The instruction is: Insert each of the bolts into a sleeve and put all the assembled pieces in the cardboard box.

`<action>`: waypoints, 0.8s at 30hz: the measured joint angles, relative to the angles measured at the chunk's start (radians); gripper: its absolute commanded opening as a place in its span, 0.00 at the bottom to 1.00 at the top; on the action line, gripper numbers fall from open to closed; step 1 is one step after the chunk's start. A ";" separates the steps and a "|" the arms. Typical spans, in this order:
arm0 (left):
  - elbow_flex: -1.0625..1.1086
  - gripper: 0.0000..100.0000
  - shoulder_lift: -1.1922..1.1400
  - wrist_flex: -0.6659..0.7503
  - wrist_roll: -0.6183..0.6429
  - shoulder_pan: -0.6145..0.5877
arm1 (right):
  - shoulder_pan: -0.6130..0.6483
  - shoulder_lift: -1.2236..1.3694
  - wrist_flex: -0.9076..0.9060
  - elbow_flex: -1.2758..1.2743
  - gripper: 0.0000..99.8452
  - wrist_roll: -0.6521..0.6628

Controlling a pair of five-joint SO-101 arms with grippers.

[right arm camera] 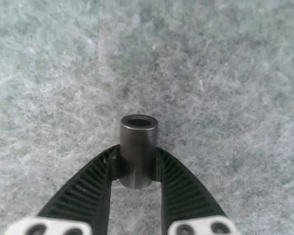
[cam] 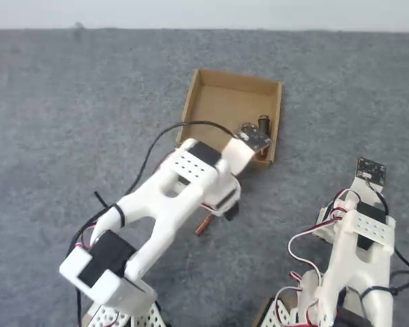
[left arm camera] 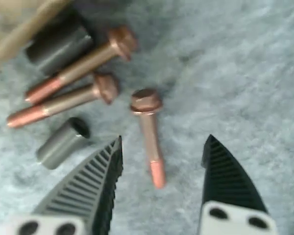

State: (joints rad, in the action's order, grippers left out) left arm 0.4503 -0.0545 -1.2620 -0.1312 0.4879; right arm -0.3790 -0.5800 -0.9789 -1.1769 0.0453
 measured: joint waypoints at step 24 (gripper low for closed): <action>0.086 0.15 0.000 0.181 -0.038 0.037 | 0.000 0.000 0.000 0.000 0.01 0.000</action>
State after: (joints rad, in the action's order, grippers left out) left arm 0.5363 -0.0545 -1.0810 -0.1695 0.5247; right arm -0.3790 -0.5800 -0.9789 -1.1769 0.0453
